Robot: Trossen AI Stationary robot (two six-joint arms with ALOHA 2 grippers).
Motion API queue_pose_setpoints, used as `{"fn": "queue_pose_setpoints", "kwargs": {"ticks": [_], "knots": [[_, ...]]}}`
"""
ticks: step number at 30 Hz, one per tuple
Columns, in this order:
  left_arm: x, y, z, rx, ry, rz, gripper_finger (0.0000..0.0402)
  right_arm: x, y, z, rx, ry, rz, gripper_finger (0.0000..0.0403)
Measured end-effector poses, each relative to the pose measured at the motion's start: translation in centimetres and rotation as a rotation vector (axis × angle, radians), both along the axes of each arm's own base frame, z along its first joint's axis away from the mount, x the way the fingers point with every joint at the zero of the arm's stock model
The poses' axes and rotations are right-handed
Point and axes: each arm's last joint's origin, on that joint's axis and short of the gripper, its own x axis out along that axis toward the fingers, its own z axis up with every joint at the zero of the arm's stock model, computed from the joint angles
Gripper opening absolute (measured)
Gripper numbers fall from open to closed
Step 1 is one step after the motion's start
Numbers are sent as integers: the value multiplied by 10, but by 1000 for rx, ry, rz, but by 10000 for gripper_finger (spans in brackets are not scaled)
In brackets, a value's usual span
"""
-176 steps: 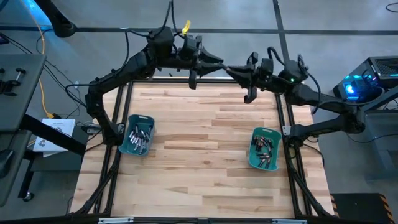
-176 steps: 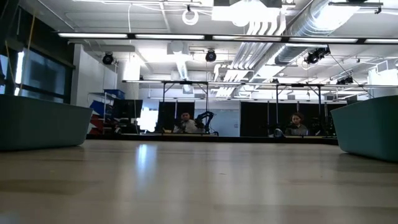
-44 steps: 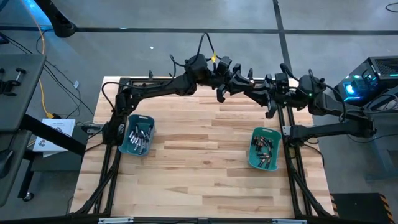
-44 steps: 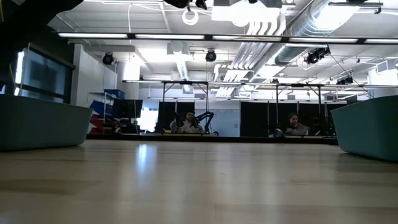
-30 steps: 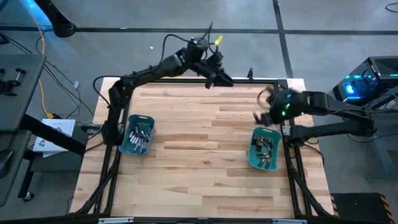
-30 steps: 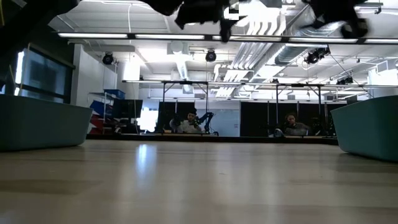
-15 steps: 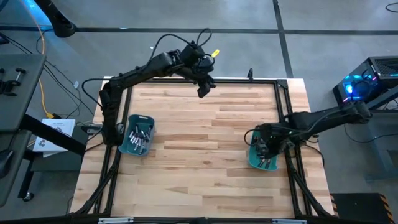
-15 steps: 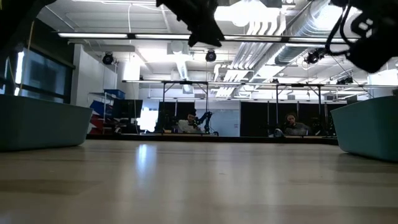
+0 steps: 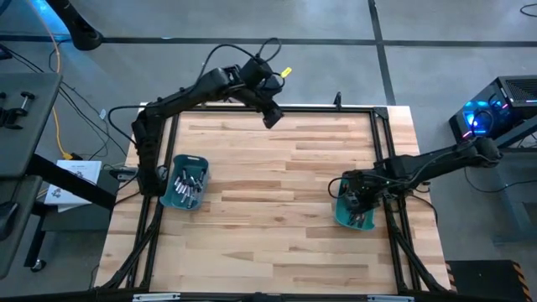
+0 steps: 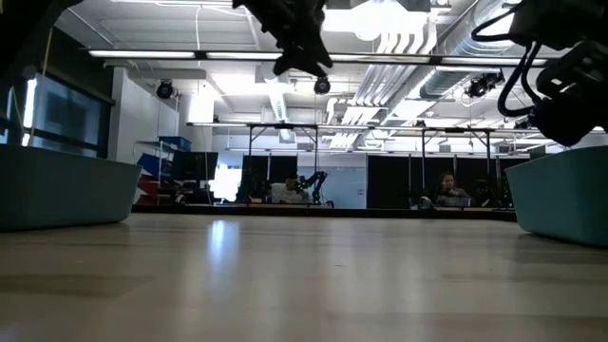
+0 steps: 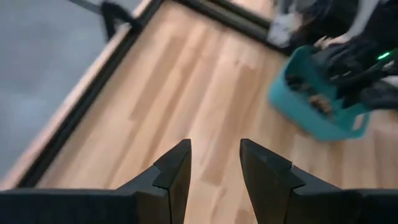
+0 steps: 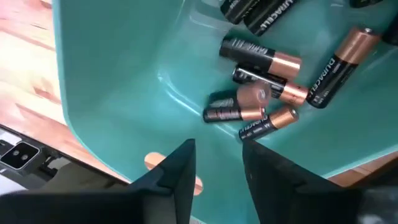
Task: Sort batteries
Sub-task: Move the blue bin to the top of the table
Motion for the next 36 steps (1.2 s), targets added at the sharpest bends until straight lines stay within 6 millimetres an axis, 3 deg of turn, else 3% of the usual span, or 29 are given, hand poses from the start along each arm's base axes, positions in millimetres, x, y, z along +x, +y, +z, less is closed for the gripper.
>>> {"fn": "queue_pose_setpoints", "kwargs": {"ticks": [6,12,18,21,25,28,36], "knots": [[-24,-23,22,231,126,0,112,0,0,11,3,-44,1,136],[-62,-70,55,316,197,-90,88,7,-2,74,-83,-233,-5,137],[-108,-108,64,222,388,-147,79,9,-14,151,-504,-586,55,138],[-119,-123,65,157,388,-171,82,6,-27,179,-770,-667,64,138],[-135,-147,51,-5,400,-234,113,4,-43,201,-1026,-716,105,138],[-146,-166,23,-132,505,-202,151,7,-51,208,-1142,-741,162,138],[-184,-202,-52,-204,816,-116,249,19,-63,210,-1205,-810,292,138]]}}
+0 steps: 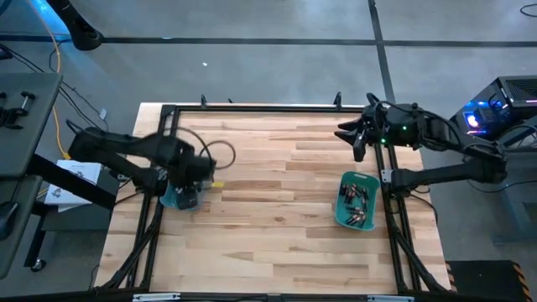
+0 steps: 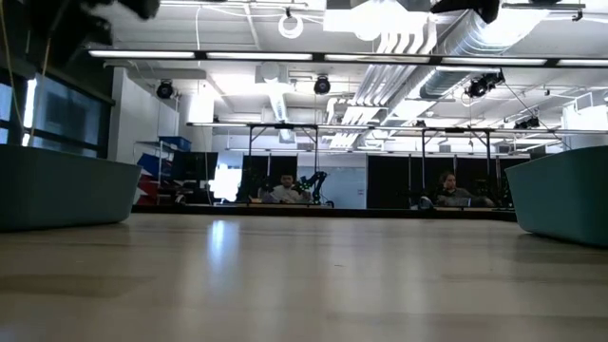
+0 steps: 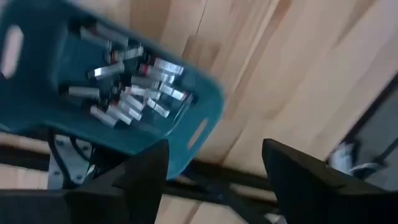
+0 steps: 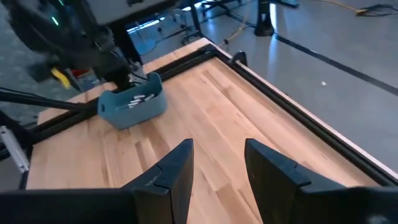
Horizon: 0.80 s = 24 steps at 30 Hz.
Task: Sort batteries
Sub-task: Move the blue bin to the top of the table
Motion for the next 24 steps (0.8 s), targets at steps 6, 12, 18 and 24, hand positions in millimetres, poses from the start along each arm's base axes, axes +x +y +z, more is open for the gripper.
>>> {"fn": "queue_pose_setpoints", "kwargs": {"ticks": [6,12,18,24], "knots": [[-5,-21,-57,12,30,-179,240,4,-5,4,26,-48,55,138],[-12,-32,-101,58,23,-235,206,2,-5,10,73,-87,51,138],[-21,-31,-121,136,49,-226,184,2,-5,14,92,-117,41,138],[-18,-31,-130,157,-7,-247,136,3,-6,17,80,-151,22,138]]}}
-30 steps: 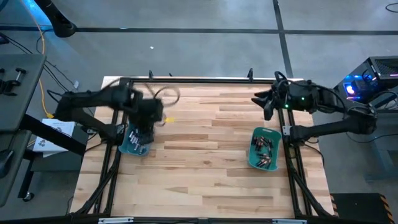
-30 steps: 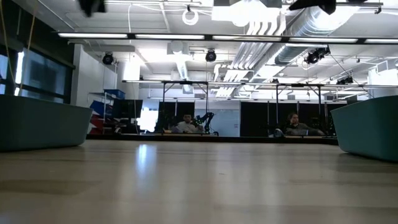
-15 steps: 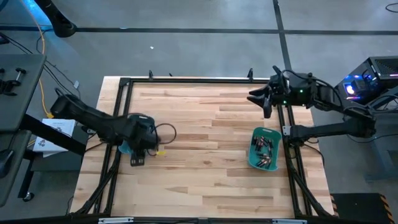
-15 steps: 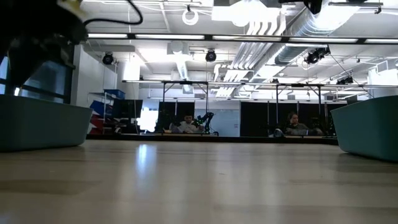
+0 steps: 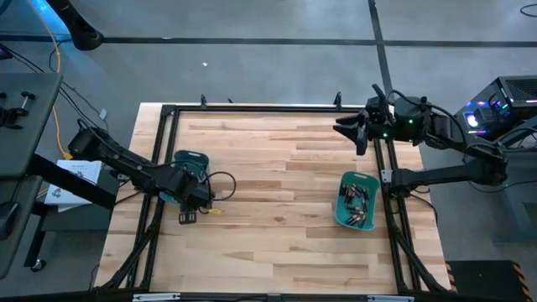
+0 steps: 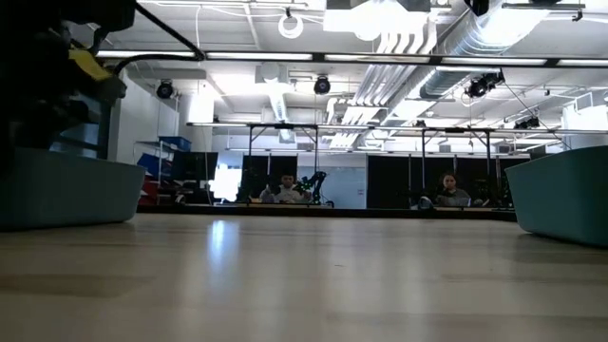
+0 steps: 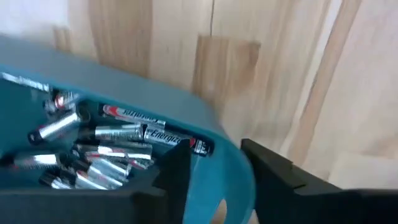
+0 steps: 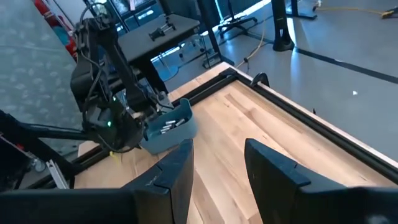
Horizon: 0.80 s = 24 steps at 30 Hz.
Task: Sort batteries
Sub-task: Move the blue bin to the top of the table
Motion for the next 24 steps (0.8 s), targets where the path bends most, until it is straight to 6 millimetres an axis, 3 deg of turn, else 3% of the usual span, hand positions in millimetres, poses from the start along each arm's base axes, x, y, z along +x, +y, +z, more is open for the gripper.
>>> {"fn": "queue_pose_setpoints", "kwargs": {"ticks": [9,17,24], "knots": [[13,10,0,7,-104,-41,12,0,-1,1,-13,-7,-36,138],[35,33,5,24,-211,-83,4,0,-1,1,-13,-7,-36,138],[81,69,0,68,-299,-75,1,0,-1,1,-12,-6,-36,138]]}}
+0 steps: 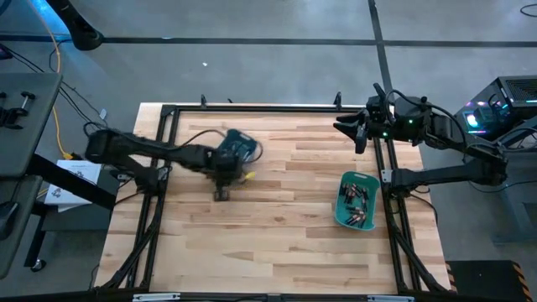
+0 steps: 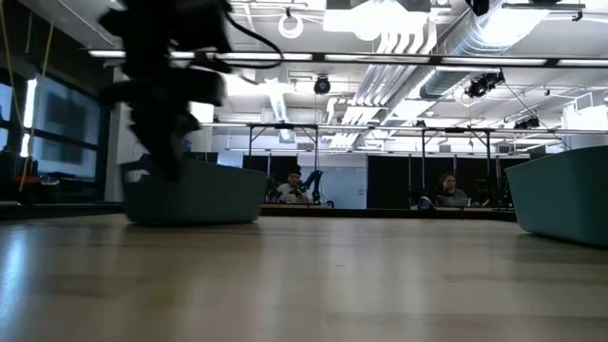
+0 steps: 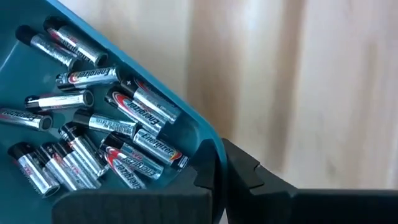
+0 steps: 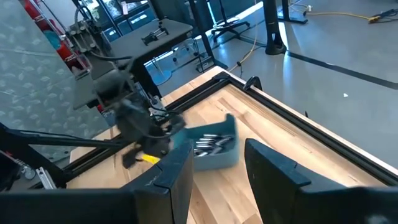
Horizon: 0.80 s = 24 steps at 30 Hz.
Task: Sort batteries
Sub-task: Move the blue bin to the top of the table
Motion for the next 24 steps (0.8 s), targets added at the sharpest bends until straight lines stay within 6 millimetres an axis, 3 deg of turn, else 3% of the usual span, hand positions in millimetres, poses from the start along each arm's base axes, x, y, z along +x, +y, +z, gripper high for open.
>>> {"fn": "queue_pose_setpoints", "kwargs": {"ticks": [8,13,18,24], "knots": [[74,51,-2,-1,-77,193,1,0,0,0,33,-10,-7,138],[106,83,1,-38,-133,376,1,0,0,0,57,-16,-10,138],[122,115,-1,-70,-213,512,1,0,0,0,77,-21,-14,138],[121,144,-2,-66,-274,586,1,0,1,-2,106,-17,-16,138]]}}
